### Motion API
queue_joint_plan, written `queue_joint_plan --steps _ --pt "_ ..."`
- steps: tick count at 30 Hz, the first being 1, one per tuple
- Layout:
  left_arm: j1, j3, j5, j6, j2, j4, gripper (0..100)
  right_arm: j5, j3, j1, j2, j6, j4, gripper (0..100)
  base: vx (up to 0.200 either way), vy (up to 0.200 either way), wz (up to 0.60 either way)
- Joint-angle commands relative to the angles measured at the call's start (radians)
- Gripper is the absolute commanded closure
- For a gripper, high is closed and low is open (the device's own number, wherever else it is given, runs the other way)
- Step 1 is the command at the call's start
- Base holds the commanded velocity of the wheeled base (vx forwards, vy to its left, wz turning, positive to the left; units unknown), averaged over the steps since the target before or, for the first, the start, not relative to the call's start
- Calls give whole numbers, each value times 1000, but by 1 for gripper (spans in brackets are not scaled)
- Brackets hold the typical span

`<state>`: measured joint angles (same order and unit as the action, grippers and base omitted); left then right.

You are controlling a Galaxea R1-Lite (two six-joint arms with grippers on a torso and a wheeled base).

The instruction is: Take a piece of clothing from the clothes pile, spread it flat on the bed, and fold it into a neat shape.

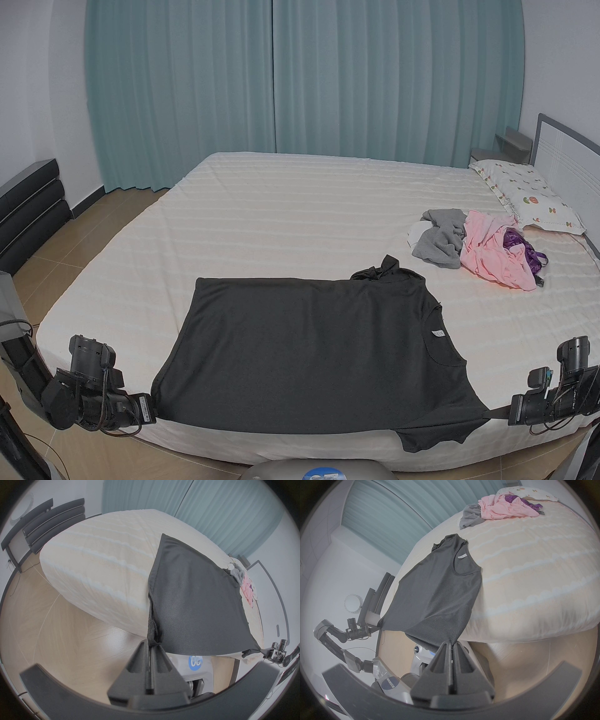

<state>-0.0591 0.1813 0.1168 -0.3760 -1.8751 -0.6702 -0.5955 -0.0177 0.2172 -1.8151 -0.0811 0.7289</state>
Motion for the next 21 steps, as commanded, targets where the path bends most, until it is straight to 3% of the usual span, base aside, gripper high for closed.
queue_joint_plan --steps 1,21 --pt "-1 10 0 15 56 27 100 -20 18 27 53 11 -31 100 0 0 0" --pt "-2 10 -2 52 79 89 100 -30 18 45 114 61 -95 100 0 0 0"
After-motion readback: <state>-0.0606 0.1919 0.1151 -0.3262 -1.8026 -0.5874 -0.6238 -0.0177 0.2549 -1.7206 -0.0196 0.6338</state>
